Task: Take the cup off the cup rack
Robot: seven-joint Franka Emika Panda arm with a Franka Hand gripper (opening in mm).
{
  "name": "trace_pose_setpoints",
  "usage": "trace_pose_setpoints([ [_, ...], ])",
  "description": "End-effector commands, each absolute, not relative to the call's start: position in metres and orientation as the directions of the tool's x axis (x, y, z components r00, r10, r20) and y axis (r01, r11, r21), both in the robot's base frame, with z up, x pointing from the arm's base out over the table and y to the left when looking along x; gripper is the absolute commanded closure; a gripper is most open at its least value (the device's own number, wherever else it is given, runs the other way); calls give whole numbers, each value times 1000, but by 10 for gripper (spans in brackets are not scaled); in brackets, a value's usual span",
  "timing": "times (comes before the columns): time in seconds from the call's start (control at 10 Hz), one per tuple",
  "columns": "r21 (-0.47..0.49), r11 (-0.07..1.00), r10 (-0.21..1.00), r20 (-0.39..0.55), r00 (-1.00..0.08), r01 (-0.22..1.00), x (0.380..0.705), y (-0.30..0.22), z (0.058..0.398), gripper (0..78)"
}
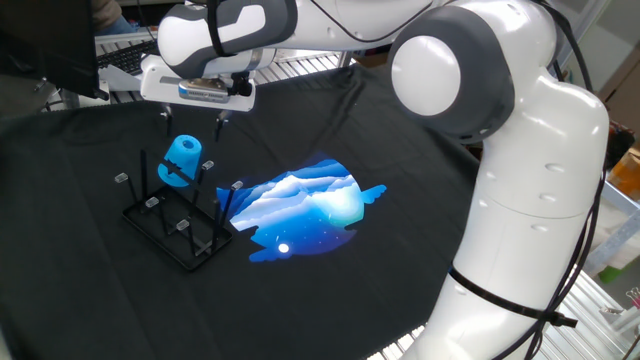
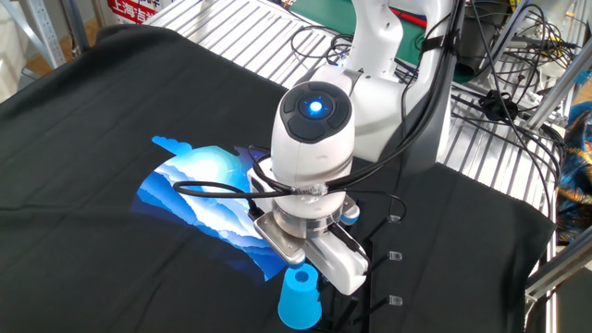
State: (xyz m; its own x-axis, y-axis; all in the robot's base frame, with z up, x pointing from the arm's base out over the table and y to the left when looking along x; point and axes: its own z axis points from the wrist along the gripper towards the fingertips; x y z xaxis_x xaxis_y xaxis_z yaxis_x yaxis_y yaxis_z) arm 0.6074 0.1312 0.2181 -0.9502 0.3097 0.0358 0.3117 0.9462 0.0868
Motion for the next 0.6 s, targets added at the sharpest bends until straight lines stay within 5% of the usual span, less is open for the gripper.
trace_pose_setpoints([
  [0.1, 91, 947, 307, 33, -951, 309, 608, 132, 218, 1],
  [0.6, 103, 937, 334, 20, -942, 334, 613, 140, 198, 1],
])
